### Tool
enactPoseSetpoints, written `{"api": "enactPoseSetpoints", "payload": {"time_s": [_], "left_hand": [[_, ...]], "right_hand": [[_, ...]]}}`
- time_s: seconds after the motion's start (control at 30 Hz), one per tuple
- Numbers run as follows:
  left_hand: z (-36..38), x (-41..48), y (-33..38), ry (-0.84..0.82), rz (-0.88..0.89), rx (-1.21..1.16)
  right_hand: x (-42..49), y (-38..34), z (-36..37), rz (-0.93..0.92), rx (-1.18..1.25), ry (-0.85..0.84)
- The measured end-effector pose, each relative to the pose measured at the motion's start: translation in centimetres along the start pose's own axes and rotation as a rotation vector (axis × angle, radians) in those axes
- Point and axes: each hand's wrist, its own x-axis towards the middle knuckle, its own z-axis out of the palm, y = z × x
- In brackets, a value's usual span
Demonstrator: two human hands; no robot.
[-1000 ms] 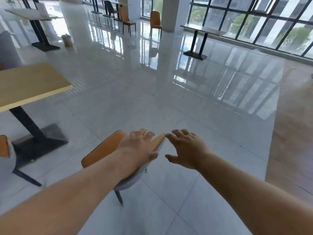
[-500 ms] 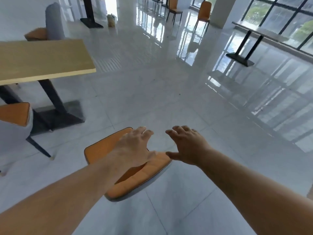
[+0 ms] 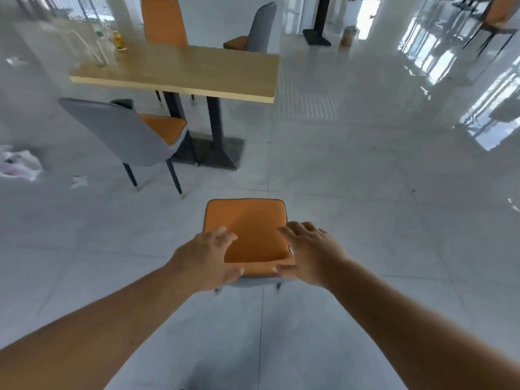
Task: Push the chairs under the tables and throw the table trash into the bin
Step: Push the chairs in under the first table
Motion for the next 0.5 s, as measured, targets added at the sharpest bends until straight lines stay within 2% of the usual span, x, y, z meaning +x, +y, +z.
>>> {"api": "enactPoseSetpoints", "payload": {"time_s": [0.13, 0.23, 0.5], "left_hand": [[4.8, -0.6, -1.9, -0.132, -0.07, -0.019], [7.4, 0.4, -2.9, -0.096, -0.06, -0.047], [9.1, 4.4, -5.8, 0.025, 0.006, -0.162]], "right_hand": [[0.5, -0.6, 4.8, -0.052, 0.023, -0.16], [1.0, -1.5, 8.7, -0.027, 0.034, -0.275], [5.5, -1.8, 11.2, 0.062, 0.0, -0.215]]}}
